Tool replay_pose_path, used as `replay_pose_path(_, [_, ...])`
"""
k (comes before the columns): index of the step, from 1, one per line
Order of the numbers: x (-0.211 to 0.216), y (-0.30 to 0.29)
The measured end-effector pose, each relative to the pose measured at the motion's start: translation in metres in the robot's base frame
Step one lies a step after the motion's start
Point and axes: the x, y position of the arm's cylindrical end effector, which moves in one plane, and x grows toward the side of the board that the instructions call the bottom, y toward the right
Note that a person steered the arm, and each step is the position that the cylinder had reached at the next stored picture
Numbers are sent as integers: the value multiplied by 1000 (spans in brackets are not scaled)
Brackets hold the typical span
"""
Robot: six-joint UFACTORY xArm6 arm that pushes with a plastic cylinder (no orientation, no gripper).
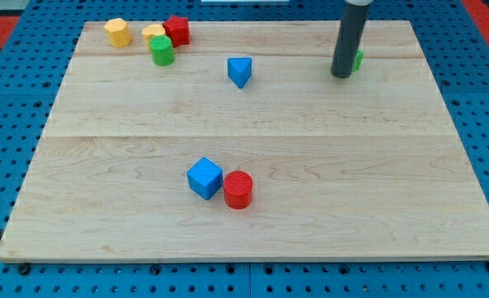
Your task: Move the blue triangle towards the green star
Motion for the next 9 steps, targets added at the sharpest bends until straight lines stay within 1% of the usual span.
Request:
replay_pose_path(1, [-34,4])
replay_pose_path(2, [-7,-7])
replay_pose_path(3, [39,-47])
replay_pose_path(4, [42,-99])
replay_pose_path(5, [42,-135])
replay_pose_path(7, [63,-165])
replay_pose_path(9, [63,-197])
